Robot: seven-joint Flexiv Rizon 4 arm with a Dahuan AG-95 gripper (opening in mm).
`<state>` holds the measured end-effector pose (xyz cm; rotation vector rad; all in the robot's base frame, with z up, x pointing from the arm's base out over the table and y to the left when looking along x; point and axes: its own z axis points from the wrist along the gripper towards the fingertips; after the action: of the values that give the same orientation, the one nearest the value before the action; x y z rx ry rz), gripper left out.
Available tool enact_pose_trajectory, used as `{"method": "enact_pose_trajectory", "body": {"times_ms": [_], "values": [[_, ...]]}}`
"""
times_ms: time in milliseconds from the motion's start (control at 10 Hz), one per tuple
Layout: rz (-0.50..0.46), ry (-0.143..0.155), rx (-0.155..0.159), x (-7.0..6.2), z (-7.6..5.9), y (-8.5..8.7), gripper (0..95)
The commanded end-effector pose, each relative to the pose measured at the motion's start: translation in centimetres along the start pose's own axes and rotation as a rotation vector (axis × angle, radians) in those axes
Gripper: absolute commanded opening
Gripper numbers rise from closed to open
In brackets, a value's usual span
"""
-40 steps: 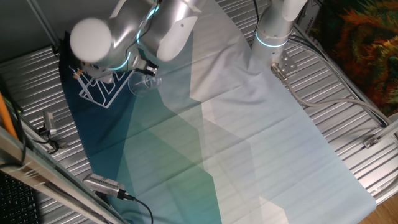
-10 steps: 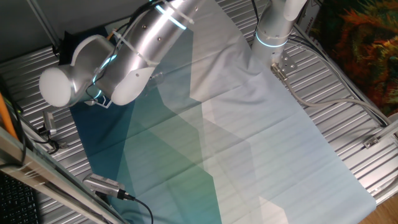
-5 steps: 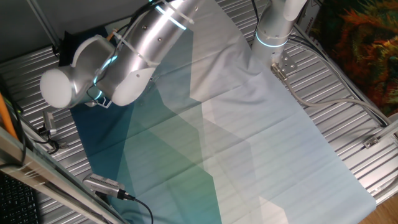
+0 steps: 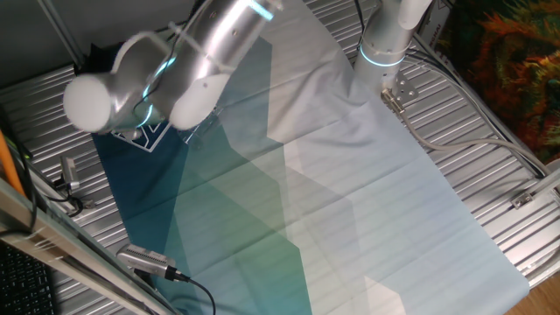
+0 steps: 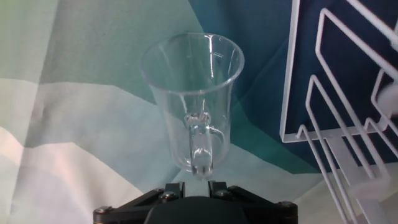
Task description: Put the cup on the cup rack
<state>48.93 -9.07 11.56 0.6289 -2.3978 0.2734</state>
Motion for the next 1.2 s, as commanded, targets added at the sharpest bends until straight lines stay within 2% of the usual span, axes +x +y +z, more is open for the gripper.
{"method": "enact_pose_trajectory", "body": {"times_ms": [100,200,400,500,600,800,1000,1200], "values": [[-0.01,-0.088,0.008,0.8,-0.6,0.4,19.0],[-0.012,-0.118,0.017,1.5,-1.2,0.8,19.0],[-0.01,-0.213,0.059,2.9,-2.7,1.7,19.0],[-0.015,-0.273,0.067,3.4,-3.2,2.1,19.0],[-0.018,-0.32,0.085,3.6,-3.4,2.2,38.0],[-0.025,-0.403,0.088,3.9,-3.7,2.5,38.0],[-0.038,-0.459,0.093,4.4,-4.1,3.0,38.0],[-0.052,-0.506,0.119,5.2,-4.7,3.8,38.0]]}}
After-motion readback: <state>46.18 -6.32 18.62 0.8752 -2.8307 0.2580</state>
